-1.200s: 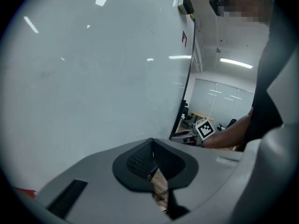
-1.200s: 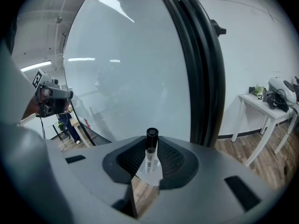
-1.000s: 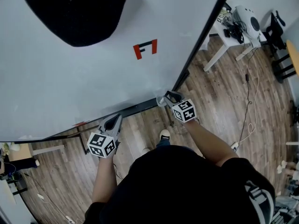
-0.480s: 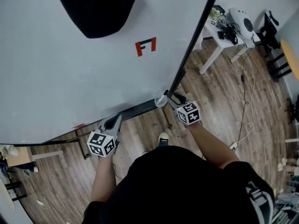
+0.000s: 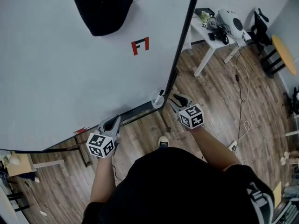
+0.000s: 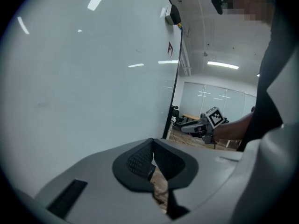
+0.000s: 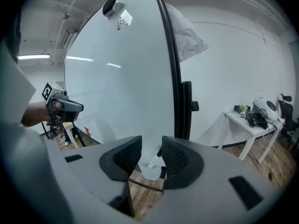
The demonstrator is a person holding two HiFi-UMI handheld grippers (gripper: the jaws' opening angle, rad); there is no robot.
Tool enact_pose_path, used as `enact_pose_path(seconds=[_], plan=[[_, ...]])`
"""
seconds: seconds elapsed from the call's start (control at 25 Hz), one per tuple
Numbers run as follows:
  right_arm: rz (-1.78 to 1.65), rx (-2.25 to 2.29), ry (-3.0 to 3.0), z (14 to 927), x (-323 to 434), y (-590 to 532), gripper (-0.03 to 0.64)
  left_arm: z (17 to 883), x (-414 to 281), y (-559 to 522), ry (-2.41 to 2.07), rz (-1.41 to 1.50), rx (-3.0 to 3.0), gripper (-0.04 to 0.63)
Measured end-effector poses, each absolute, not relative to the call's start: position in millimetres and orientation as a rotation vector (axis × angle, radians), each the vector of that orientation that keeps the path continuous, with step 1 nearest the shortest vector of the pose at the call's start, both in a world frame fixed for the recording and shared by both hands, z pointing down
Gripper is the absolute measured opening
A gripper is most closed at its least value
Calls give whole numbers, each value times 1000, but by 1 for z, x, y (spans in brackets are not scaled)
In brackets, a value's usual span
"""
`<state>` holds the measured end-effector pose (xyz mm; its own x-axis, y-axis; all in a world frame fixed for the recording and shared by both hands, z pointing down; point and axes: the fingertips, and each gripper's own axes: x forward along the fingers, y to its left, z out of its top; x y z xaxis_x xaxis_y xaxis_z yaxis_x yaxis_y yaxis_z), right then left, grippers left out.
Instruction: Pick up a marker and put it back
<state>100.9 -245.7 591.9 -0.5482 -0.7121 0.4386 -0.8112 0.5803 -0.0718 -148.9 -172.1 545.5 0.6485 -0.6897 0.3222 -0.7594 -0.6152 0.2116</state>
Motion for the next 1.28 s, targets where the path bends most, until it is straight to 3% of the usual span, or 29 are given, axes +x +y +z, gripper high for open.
enact_pose_path(seconds=[1.28], plan=[[310,1278,-2450,570,97,-148,26,537,-151,-114,-1055,327,2621,14]])
